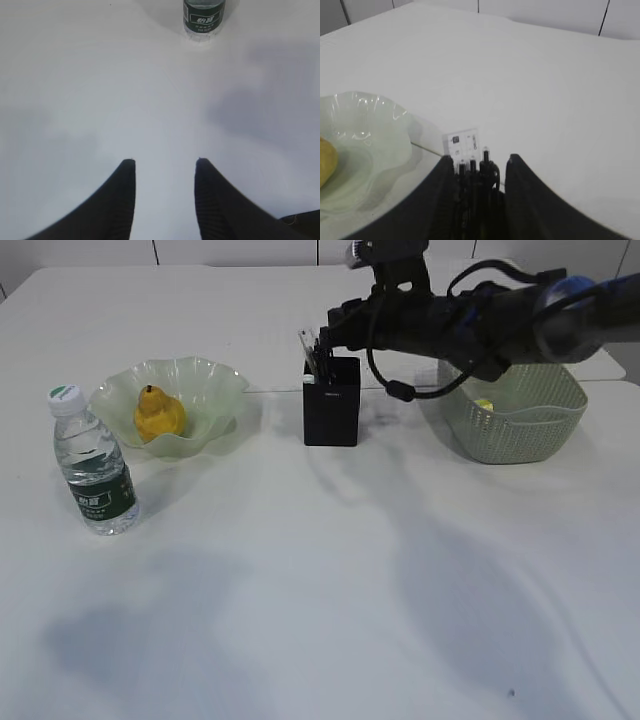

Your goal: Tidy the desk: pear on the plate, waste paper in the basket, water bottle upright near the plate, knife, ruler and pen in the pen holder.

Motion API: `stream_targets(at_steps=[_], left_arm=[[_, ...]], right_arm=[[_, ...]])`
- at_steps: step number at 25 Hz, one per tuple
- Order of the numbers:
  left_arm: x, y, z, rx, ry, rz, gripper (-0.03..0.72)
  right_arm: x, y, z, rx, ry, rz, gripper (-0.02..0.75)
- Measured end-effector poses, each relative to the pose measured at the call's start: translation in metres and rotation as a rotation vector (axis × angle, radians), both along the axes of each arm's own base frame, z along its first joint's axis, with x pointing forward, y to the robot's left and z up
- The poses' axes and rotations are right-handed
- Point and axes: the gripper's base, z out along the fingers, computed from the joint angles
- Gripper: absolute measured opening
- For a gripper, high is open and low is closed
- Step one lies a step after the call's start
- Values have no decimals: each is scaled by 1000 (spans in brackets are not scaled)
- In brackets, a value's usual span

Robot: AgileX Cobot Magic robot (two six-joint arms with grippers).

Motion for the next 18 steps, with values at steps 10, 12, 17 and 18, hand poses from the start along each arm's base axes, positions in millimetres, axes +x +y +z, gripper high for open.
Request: stream_targets(at_steps=[10, 12, 17, 18], left_arm=[[3, 0, 3, -1, -48, -5, 274], [5, 0, 4, 1, -68, -6, 274], [6, -1, 6, -2, -92, -9, 274], [6, -1, 6, -2, -92, -9, 274]], right_arm=[[-26, -18, 93, -87, -86, -85, 291], [-34, -24, 113, -113, -118, -117, 291], [-51, -29, 114, -201, -123, -98, 289], [-55, -29, 103, -239, -106, -73, 288]])
